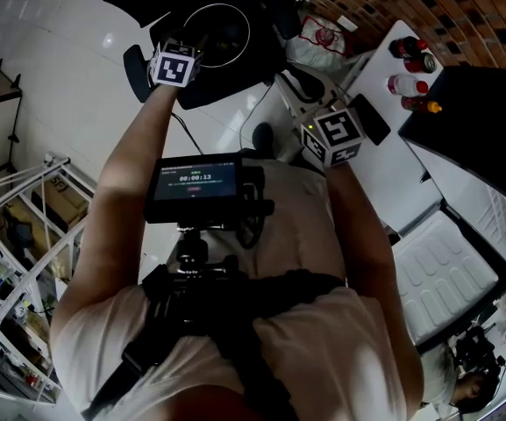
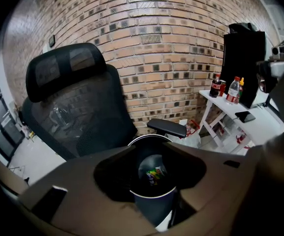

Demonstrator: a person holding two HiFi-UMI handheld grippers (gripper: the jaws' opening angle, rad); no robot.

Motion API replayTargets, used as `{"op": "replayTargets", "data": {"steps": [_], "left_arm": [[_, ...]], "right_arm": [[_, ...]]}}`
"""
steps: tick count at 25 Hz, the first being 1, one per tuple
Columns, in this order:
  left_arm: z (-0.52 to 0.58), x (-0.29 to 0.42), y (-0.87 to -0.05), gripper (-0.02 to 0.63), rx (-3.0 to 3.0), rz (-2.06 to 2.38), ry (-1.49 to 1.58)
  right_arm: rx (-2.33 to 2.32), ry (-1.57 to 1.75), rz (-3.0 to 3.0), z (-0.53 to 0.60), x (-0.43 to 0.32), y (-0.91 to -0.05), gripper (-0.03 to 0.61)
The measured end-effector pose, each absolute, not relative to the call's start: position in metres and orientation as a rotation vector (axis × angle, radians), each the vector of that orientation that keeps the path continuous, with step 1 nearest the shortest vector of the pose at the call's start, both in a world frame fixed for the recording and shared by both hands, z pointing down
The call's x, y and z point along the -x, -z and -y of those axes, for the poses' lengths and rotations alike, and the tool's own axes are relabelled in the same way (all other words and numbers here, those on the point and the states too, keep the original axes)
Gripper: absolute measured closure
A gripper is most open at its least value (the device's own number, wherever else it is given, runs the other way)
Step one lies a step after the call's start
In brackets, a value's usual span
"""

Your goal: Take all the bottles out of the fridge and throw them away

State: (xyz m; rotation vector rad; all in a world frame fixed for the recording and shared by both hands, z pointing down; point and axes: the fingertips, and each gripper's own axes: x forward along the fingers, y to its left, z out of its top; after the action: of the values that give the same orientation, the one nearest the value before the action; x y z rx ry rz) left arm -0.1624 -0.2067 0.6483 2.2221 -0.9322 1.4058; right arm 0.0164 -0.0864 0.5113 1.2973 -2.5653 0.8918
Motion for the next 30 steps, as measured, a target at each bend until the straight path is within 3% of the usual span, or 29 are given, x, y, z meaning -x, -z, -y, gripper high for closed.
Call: {"op": "replayTargets", "data": {"steps": [3, 10, 22, 30], "left_arm": [[0.211, 0.153, -0.644, 0.435, -2.261, 0.912, -1.372], [0.208, 0.129, -0.616, 0.603, -2.367, 0.890, -1.212], [0.159, 0.028, -0.511, 0.603, -2.671, 0.682, -0.761], [0.111, -0.050, -0.480, 0.603, -2.785, 0.468, -0.635]], "right_arm": [[-1.304, -0.892, 2.562, 0.089, -0.018, -0.513, 0.483], [-1.328, -0.855, 2.565, 0.087, -0.024, -0.506, 0.483], [-1.537, -0.750, 2.532, 0.065, -0.070, -0.465, 0.508], [-1.736, -0.678, 2.436, 0.026, -0.127, -0.446, 0.512]]}}
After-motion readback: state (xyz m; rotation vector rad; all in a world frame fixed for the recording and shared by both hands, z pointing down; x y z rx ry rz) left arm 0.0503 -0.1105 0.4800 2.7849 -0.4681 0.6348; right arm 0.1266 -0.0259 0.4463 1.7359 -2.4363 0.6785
